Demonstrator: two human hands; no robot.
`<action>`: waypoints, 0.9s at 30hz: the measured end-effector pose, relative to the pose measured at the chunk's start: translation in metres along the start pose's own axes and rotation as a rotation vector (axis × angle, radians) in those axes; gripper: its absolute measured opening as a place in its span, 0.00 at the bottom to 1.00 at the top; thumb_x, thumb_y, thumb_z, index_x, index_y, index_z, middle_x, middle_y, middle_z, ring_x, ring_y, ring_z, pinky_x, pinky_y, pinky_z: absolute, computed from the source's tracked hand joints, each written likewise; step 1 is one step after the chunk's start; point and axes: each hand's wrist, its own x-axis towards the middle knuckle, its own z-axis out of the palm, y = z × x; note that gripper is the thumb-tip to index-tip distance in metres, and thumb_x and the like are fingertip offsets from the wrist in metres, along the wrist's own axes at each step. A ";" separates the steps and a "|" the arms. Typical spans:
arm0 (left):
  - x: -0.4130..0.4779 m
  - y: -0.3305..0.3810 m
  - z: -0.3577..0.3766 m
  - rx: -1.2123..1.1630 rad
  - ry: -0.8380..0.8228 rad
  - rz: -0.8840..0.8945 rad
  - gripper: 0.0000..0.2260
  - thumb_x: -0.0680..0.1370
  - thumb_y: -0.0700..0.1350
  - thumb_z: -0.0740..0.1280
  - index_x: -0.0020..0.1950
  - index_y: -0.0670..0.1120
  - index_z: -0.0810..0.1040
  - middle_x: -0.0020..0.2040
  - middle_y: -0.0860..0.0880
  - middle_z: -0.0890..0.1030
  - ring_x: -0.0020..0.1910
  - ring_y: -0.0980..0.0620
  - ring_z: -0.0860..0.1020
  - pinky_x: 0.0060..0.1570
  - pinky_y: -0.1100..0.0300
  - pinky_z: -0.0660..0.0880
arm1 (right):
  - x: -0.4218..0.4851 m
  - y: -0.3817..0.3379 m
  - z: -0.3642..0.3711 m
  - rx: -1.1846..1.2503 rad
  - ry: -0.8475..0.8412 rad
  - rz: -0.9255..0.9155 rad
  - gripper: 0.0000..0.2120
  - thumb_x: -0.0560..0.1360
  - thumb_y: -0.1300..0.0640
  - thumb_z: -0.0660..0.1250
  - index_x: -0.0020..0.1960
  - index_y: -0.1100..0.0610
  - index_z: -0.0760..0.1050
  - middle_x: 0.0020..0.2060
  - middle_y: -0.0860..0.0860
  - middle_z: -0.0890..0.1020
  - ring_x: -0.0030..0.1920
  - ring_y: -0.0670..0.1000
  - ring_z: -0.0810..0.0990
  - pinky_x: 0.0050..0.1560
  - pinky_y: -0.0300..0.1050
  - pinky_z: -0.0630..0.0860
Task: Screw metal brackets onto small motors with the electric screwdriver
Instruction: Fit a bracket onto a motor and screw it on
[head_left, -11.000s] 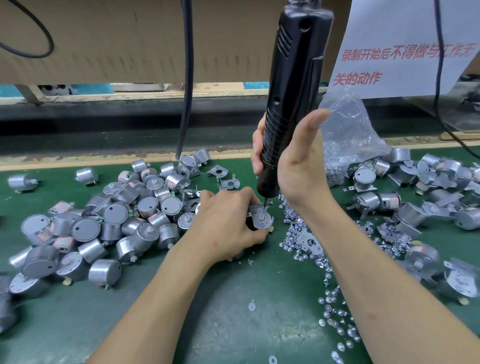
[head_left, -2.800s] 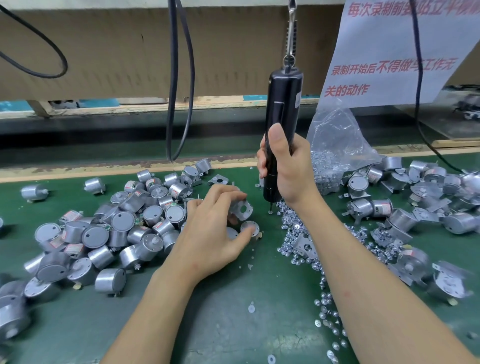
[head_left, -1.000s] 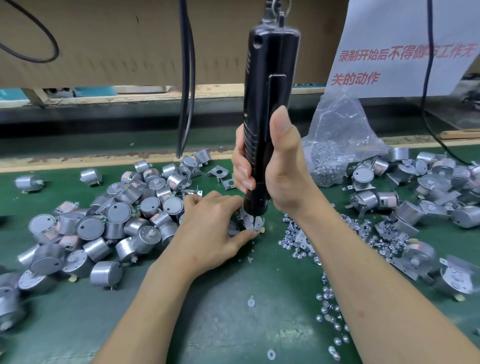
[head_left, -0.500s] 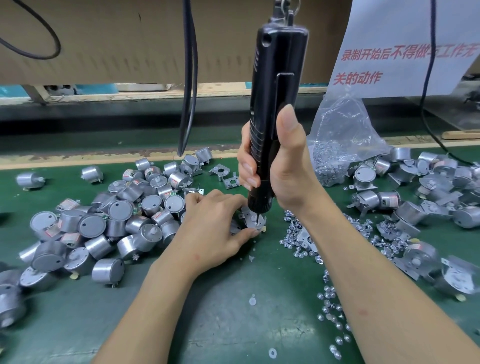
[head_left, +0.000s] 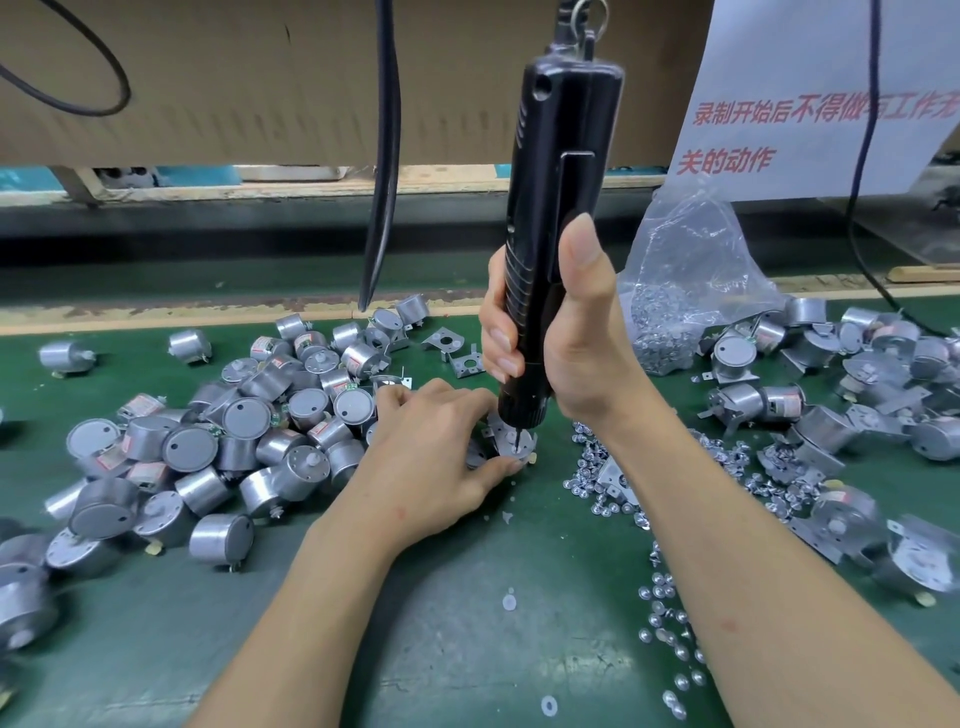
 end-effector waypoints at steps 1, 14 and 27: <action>0.000 0.001 0.001 0.003 0.006 0.001 0.17 0.73 0.64 0.67 0.55 0.56 0.75 0.37 0.61 0.69 0.48 0.56 0.69 0.55 0.49 0.63 | 0.000 0.001 0.000 0.002 -0.004 0.002 0.36 0.59 0.20 0.68 0.33 0.55 0.70 0.23 0.52 0.69 0.20 0.51 0.66 0.26 0.42 0.65; 0.002 0.003 0.004 0.037 0.039 0.022 0.16 0.71 0.64 0.64 0.51 0.54 0.74 0.38 0.57 0.74 0.47 0.54 0.68 0.49 0.50 0.64 | -0.003 0.001 0.002 -0.031 -0.007 -0.025 0.34 0.62 0.20 0.67 0.30 0.53 0.71 0.22 0.52 0.69 0.20 0.51 0.66 0.27 0.42 0.65; 0.000 0.001 0.009 -0.004 0.067 0.025 0.15 0.71 0.63 0.65 0.49 0.54 0.73 0.38 0.58 0.73 0.46 0.55 0.68 0.49 0.50 0.63 | -0.004 0.002 0.004 -0.057 0.027 -0.061 0.36 0.64 0.22 0.66 0.32 0.58 0.69 0.23 0.53 0.70 0.20 0.51 0.67 0.26 0.42 0.65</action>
